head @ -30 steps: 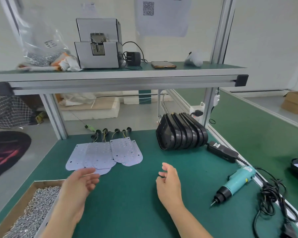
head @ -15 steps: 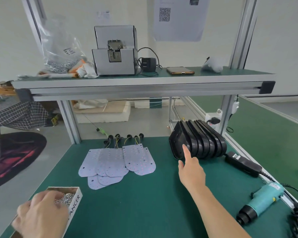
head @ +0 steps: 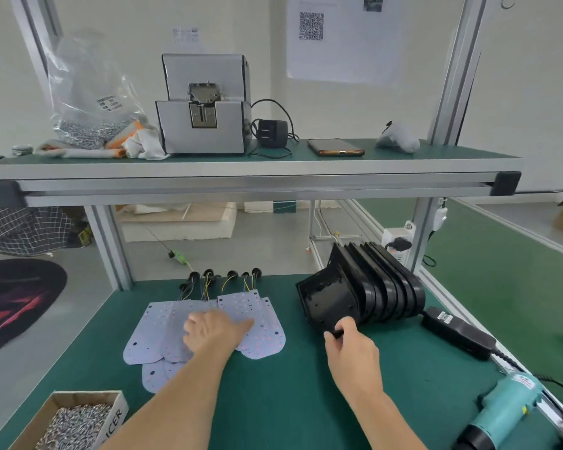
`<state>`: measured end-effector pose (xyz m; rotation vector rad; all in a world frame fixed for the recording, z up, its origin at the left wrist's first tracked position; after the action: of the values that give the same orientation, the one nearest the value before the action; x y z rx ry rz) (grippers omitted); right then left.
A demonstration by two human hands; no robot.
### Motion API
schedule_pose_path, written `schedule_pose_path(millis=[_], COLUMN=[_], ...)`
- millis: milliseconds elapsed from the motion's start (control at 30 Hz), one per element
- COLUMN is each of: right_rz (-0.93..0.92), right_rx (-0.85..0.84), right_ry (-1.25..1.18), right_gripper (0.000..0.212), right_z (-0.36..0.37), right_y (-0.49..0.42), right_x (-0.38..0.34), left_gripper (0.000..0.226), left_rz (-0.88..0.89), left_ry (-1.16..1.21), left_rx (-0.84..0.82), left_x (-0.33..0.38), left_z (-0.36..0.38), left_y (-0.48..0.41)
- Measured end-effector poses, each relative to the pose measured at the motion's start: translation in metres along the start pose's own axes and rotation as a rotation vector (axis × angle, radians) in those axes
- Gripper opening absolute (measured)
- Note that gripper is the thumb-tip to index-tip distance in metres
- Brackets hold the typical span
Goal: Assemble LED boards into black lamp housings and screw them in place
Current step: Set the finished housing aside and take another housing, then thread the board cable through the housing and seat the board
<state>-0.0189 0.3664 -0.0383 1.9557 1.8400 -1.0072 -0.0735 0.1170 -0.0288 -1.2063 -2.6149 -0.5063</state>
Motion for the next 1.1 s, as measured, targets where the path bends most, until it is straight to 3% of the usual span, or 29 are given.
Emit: schedule_pose_path(millis=[100,300,367,433,500,700,933,1100], right_rz=[0.023,0.105,0.151,0.208,0.260,0.278,0.301,0.176], right_rx=[0.027,0.062,0.072,0.088,0.099,0.087,0.028,-0.023], right_ry=[-0.047,-0.169,-0.231,-0.300,-0.380,-0.451,-0.395,-0.275], right_gripper=[0.023,0.025,0.023,0.021,0.021,0.025,0.020,0.065], right_z=[0.002,-0.007,-0.011,-0.015,-0.018,-0.024,-0.036,-0.046], right_y=[0.014,0.038,0.045,0.053,0.061,0.079,0.092,0.094], right_x=[0.000,0.006,0.010,0.014,0.015,0.015,0.013,0.024], left_gripper=[0.095,0.078,0.054,0.028,0.019,0.039,0.037,0.050], left_rz=[0.007,-0.082,-0.060,-0.060,-0.083,-0.078,0.177,0.352], left_ry=[-0.069,-0.019,0.141,0.448,0.685,1.348,1.446,1.484], left_rx=[0.017,-0.083,-0.113,-0.166,-0.245,-0.559,-0.718,-0.785], left_x=[0.005,0.009,0.011,0.013,0.013,0.000,-0.045,-0.072], left_z=[0.008,0.003,-0.001,-0.002,-0.002,-0.008,-0.039,-0.055], left_y=[-0.006,-0.009,-0.010,-0.011,-0.013,0.010,0.040,0.066])
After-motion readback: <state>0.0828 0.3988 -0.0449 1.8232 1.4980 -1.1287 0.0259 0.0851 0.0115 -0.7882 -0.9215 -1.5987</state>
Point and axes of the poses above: each hand's wrist, its own y-axis away from the middle knuckle, its own z-axis out of the palm, x = y × z, the point moved 2 cm from there along -y, towards the middle knuckle, and after that the axes turned 2 degrees about -z, right-handed, at the moved point
